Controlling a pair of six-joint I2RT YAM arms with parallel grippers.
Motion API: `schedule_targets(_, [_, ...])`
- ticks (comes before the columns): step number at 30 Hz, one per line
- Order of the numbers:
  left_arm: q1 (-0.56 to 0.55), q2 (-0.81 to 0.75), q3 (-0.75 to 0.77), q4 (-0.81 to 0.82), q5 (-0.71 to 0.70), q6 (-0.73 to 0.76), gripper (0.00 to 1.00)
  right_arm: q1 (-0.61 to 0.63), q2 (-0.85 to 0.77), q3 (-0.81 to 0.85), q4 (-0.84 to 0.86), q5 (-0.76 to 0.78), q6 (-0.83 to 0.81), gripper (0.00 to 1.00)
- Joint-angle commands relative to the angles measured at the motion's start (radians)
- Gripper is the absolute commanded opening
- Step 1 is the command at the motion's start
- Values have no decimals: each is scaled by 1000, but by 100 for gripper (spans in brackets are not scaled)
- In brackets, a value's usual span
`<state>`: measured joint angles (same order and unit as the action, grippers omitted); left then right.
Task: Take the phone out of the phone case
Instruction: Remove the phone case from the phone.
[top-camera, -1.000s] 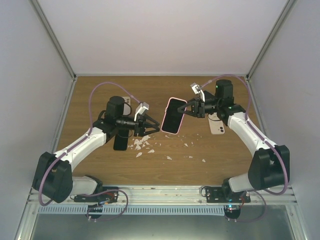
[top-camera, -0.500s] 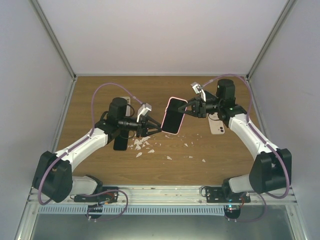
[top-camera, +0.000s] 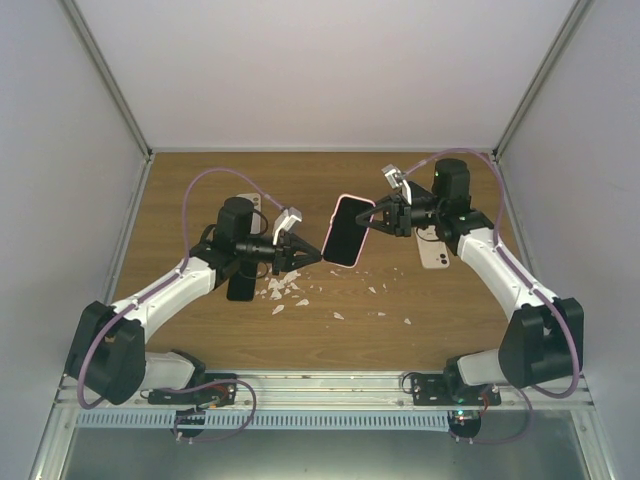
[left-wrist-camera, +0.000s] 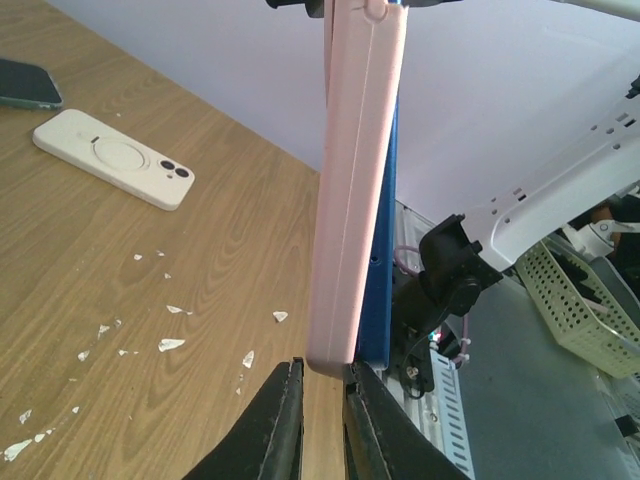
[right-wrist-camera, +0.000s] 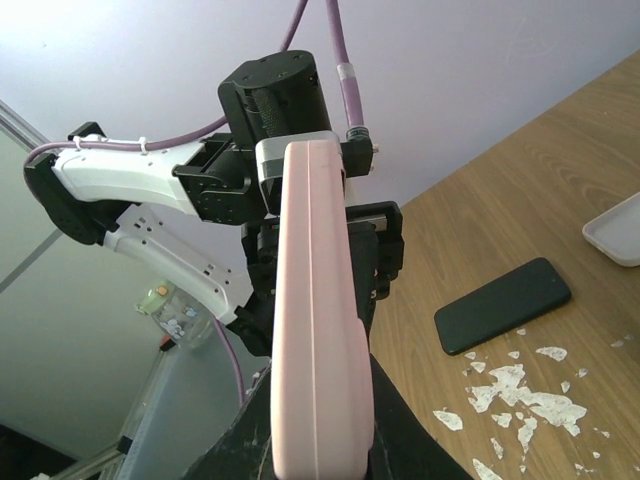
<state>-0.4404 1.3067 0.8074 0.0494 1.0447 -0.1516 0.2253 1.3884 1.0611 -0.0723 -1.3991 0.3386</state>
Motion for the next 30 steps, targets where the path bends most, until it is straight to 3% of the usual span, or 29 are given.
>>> schedule_targets(1, [15,26,-16,55,-69,-14,12,25,-50,12,1,-156,15,1])
schedule_targets(30, [15,62,70,74,-93,-76,10,138,-10,-8,-33,-186,-20,1])
